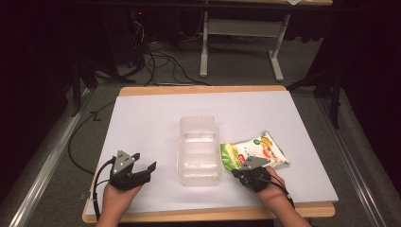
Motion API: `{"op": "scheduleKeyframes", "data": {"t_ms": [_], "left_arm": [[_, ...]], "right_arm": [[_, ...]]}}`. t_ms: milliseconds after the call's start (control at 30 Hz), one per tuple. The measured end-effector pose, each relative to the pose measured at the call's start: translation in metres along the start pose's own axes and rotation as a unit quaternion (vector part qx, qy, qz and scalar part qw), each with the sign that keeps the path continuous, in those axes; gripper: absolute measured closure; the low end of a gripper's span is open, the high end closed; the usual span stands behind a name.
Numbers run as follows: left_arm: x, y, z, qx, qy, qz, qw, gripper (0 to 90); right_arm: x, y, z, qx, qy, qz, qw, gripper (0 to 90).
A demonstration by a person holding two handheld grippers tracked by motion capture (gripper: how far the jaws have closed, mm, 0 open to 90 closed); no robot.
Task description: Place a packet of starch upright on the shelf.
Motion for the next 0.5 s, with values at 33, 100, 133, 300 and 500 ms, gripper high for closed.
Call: {"op": "scheduleKeyframes", "data": {"t_ms": [33,100,133,300,500], "left_arm": [[0.0,0.0,0.0,0.0,0.0,0.0,1.0,29.5],[0.0,0.0,0.0,0.0,0.001,0.0,1.0,29.5],[0.0,0.0,0.0,-0.001,0.001,0.0,1.0,29.5],[0.0,0.0,0.0,-0.002,0.001,0.0,1.0,29.6],[0.0,0.0,-0.001,0.0,-0.003,-0.001,1.0,29.6]], "right_arm": [[0.0,0.0,0.0,0.0,0.0,0.0,1.0,89.7],[0.005,-0.002,-0.002,-0.004,-0.017,0.003,0.9998,89.8],[0.011,-0.005,-0.003,-0.013,-0.029,0.006,0.9995,89.9],[0.02,-0.009,-0.006,-0.021,-0.056,0.01,0.9982,89.9],[0.031,-0.014,-0.01,-0.033,-0.083,0.02,0.9958,90.0]]}}
Point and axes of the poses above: each handheld gripper's, and its own axes: x roughly backward along the jaws, z roughly out of its underside, y roughly to its left, the point moved 2 cm from there along -x, roughly forward along the jaws, and after that the axes turned 1 degree about -z, right-handed, at the moved point
